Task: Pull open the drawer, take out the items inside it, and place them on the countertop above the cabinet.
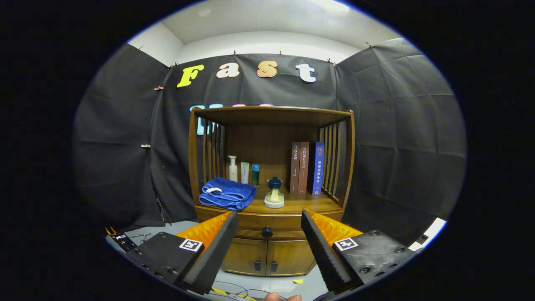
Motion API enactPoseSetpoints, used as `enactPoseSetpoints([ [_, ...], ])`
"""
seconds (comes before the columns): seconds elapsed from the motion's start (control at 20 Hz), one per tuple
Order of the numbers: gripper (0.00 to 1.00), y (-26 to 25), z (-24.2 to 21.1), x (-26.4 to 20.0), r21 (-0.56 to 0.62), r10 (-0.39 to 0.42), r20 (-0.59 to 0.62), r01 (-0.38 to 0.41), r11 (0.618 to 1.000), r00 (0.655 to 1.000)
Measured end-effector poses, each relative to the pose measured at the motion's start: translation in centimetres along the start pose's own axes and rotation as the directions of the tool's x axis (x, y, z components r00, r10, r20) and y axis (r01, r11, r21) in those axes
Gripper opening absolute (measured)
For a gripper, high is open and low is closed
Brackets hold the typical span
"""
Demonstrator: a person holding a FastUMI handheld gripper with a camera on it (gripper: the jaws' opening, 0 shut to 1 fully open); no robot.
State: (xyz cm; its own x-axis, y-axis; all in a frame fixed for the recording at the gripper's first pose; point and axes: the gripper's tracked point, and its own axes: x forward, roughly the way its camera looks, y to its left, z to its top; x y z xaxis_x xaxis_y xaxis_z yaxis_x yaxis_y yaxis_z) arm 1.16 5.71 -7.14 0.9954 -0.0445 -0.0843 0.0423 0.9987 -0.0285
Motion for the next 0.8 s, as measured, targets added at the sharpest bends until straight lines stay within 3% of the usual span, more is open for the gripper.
enactPoseSetpoints([
  [0.8, 0.99, 1.2, 1.4, -0.1, -0.002, 0.025, 0.032, -0.025, 1.000, 0.999],
])
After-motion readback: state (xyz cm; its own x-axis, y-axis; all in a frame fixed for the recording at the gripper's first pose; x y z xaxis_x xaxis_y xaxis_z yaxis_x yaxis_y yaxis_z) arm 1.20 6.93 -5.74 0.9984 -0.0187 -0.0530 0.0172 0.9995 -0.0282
